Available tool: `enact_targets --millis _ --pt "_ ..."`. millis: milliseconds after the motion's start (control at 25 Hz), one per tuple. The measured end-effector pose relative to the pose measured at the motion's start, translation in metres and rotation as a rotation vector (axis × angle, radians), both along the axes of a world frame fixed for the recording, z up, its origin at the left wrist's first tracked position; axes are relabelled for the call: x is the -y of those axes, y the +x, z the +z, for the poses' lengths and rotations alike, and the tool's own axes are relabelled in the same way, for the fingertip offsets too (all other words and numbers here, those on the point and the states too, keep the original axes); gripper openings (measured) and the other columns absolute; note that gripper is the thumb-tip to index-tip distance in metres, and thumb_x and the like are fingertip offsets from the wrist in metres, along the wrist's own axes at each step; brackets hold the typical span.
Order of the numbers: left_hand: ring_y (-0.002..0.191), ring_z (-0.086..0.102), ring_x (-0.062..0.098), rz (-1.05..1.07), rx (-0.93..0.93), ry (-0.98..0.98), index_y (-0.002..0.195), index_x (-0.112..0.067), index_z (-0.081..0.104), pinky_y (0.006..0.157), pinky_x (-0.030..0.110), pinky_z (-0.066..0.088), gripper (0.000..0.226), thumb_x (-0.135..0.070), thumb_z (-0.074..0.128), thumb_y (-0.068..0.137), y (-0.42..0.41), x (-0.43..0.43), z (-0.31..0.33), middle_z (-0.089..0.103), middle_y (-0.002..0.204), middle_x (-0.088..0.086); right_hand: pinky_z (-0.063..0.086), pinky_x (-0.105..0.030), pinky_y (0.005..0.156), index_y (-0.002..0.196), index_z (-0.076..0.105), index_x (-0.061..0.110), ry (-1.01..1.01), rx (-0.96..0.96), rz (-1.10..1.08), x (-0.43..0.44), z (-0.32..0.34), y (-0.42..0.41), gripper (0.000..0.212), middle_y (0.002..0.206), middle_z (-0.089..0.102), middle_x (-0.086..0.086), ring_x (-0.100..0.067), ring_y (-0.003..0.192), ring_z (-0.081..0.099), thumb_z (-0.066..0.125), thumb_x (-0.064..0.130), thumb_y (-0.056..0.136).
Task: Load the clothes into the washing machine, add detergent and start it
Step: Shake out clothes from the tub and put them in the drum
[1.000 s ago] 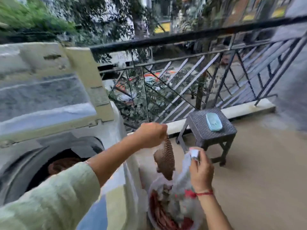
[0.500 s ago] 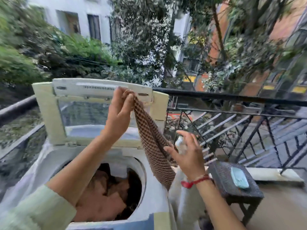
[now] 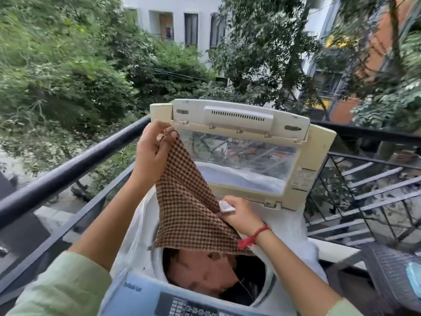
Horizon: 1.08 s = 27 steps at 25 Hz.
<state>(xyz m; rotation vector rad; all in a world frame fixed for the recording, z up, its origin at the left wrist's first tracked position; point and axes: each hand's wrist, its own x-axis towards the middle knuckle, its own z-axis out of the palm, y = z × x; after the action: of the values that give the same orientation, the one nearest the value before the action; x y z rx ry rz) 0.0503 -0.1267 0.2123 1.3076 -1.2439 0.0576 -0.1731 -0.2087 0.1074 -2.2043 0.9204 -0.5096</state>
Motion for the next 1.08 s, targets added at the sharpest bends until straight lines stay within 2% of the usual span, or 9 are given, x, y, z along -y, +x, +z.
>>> enact_targets --millis 120,240,400,520,600,680,880,1000,1080 --pt "0.086 0.058 0.021 -0.009 -0.015 0.123 0.097 -0.022 0.054 0.072 0.041 0.050 0.010 -0.028 0.049 0.092 0.029 0.014 -0.034 0.058 0.093 -0.001 0.030 -0.030 0.053 0.071 0.058 0.009 0.046 0.042 -0.251 0.031 0.000 -0.005 0.024 0.067 0.055 -0.001 -0.016 0.068 0.050 0.078 0.022 0.072" --pt "0.085 0.057 0.016 0.006 -0.056 0.225 0.096 -0.020 0.055 0.069 0.033 0.048 0.004 -0.018 0.051 0.095 0.033 0.037 -0.071 0.057 0.092 -0.002 0.031 -0.032 0.052 0.061 0.044 0.026 -0.161 0.048 -0.470 0.055 0.017 -0.026 0.032 0.061 0.048 0.005 -0.023 0.066 0.051 0.073 0.022 0.075" --pt "0.083 0.055 0.016 -0.031 0.128 0.349 0.098 -0.010 0.059 0.069 0.020 0.040 0.010 -0.005 0.053 0.091 0.029 0.051 -0.108 0.060 0.094 0.002 0.034 -0.031 0.054 0.067 0.045 0.030 -0.167 -0.017 -0.349 0.050 0.004 -0.042 0.030 0.066 0.052 0.004 -0.020 0.066 0.052 0.072 0.020 0.075" --pt "0.090 0.059 0.024 -0.226 0.505 0.891 0.104 -0.011 0.064 0.066 0.024 0.038 0.020 -0.004 0.058 0.086 0.032 0.051 -0.129 0.064 0.103 0.009 0.038 -0.030 0.062 0.076 0.055 0.016 0.151 -0.287 -0.031 0.031 -0.030 -0.055 0.025 0.075 0.058 0.002 -0.019 0.077 0.057 0.078 0.026 0.070" --pt "0.102 0.059 0.025 -0.405 0.743 1.387 0.115 -0.012 0.062 0.065 0.016 0.039 0.031 -0.009 0.063 0.084 0.026 0.048 -0.144 0.064 0.113 0.008 0.044 -0.030 0.070 0.087 0.062 0.014 0.202 -0.338 -0.071 0.027 -0.041 -0.063 0.027 0.088 0.066 -0.001 -0.018 0.086 0.061 0.078 0.027 0.070" --pt "0.106 0.060 0.022 -0.455 0.715 1.576 0.124 -0.016 0.057 0.078 0.019 0.046 0.048 -0.019 0.072 0.079 0.018 0.047 -0.151 0.062 0.120 0.004 0.046 -0.029 0.075 0.093 0.064 0.013 0.125 -0.173 -0.239 0.029 -0.028 -0.066 0.024 0.092 0.069 -0.003 -0.014 0.088 0.062 0.074 0.027 0.077" --pt "0.123 0.048 0.007 -0.679 0.168 1.105 0.137 -0.028 0.037 0.099 0.024 0.041 0.081 -0.028 0.082 0.070 -0.036 0.061 -0.136 0.046 0.131 -0.013 0.045 -0.011 0.068 0.080 0.056 0.018 0.012 0.448 -0.394 0.027 0.042 -0.050 0.017 0.070 0.063 0.004 0.000 0.064 0.061 0.049 0.017 0.095" --pt "0.127 0.042 -0.002 -0.890 0.014 0.848 0.134 -0.054 0.031 0.100 0.019 0.041 0.093 -0.043 0.085 0.059 -0.091 0.067 -0.123 0.037 0.141 -0.020 0.048 -0.028 0.074 0.079 0.056 0.026 0.003 0.572 -0.324 0.011 0.055 -0.038 0.016 0.074 0.061 0.007 -0.017 0.069 0.063 0.048 0.027 0.093" --pt "0.123 0.046 0.001 -0.947 -0.007 0.780 0.116 -0.069 0.036 0.094 0.021 0.044 0.076 -0.045 0.082 0.061 -0.123 0.074 -0.121 0.041 0.137 -0.019 0.047 -0.026 0.068 0.079 0.056 0.021 0.012 0.655 -0.294 0.000 0.063 -0.036 0.018 0.079 0.060 0.003 -0.011 0.066 0.062 0.044 0.030 0.090"
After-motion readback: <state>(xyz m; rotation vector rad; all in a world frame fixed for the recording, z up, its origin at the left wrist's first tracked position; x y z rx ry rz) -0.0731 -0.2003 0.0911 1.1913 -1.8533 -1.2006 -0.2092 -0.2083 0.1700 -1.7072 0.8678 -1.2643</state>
